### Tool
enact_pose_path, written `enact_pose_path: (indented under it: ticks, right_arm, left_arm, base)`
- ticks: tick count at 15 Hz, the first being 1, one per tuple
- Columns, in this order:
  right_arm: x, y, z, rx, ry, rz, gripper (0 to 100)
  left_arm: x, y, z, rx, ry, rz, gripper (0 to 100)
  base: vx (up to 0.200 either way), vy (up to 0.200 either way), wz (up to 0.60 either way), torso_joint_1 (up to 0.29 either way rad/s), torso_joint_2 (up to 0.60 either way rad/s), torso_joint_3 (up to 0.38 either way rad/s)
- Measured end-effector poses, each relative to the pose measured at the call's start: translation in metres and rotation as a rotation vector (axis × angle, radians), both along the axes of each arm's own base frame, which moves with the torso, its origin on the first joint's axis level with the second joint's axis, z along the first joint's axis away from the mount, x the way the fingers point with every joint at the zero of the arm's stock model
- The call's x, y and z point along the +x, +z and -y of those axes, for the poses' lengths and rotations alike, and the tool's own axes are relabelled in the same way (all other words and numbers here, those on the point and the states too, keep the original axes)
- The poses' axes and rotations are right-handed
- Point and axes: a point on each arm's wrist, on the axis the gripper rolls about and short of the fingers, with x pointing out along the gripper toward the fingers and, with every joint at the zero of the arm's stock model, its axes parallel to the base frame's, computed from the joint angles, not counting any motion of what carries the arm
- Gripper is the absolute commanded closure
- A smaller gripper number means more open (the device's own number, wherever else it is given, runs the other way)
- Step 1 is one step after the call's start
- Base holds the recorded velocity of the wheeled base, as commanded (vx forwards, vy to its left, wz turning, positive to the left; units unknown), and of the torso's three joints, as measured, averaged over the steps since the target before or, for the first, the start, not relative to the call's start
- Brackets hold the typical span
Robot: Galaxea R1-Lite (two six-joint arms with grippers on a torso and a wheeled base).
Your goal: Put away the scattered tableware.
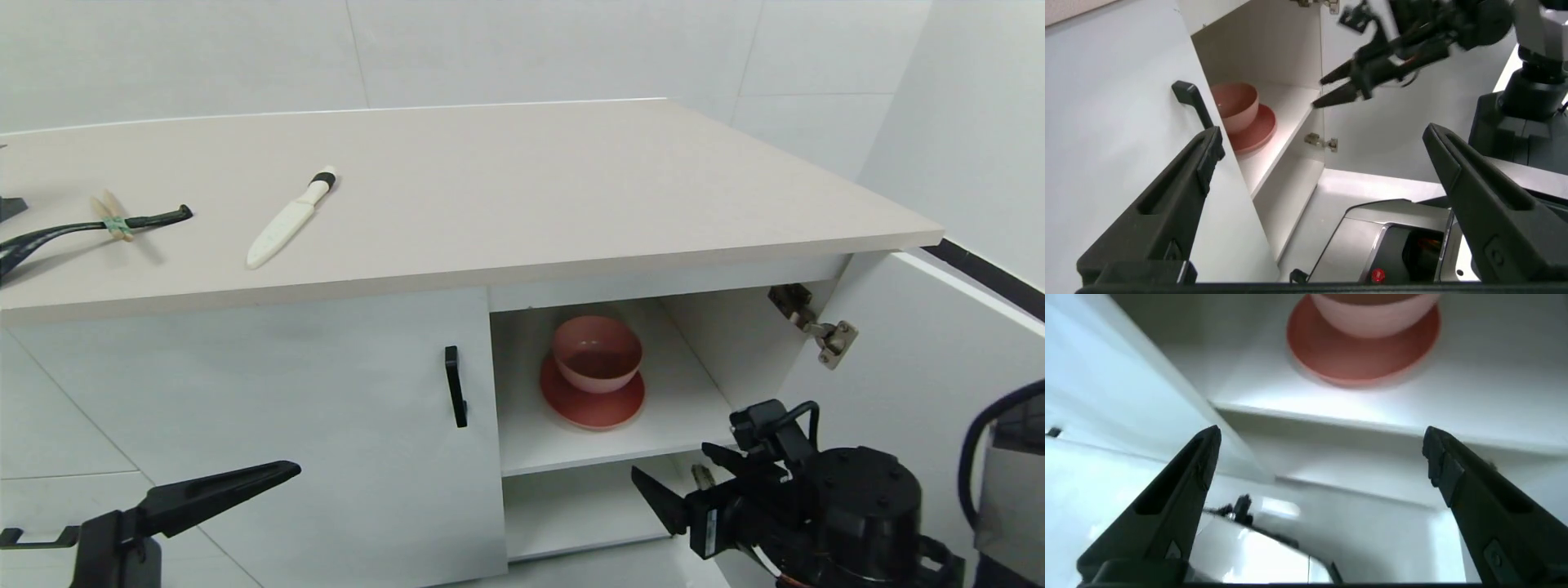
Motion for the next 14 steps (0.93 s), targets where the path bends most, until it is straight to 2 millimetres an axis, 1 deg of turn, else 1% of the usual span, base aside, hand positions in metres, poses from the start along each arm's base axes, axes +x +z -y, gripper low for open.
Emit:
enact_pose_path:
  ticks: [1,2,5,12,14]
  right_arm:
    - [-0.008,0.006,0.006,0.006,-0.002,0.004,0]
    - [-0.012,0.012,0.01,0.011,-0.039,0.024,0]
    - [-0.018,0.026,0.017,0.041,-0.091,0.078,0]
    - [-0.033,0.073,0.031,0.115,-0.074,0.288,0]
    - [-0.04,0.086,0.035,0.123,-0.032,0.358,0]
  left_arm:
    - [0.0,0.0,0.0,0.001,0.0,-0.002,0]
    - [0.0,0.0,0.0,0.002,0.0,-0.004,0]
    - [0.0,-0.001,0.0,0.004,0.0,-0.009,0]
    - [0.0,-0.001,0.0,0.007,0.001,-0.012,0]
    - [0.001,-0.002,0.0,0.007,0.001,-0.012,0]
  base:
    - [0.0,0.0,0.0,0.0,0.0,0.0]
    - [0.0,0.0,0.0,0.0,0.0,0.0]
    - [0.0,0.0,0.0,0.0,0.0,0.0]
    - [0.0,0.0,0.0,0.0,0.0,0.0]
    - [0.0,0.0,0.0,0.0,0.0,0.0]
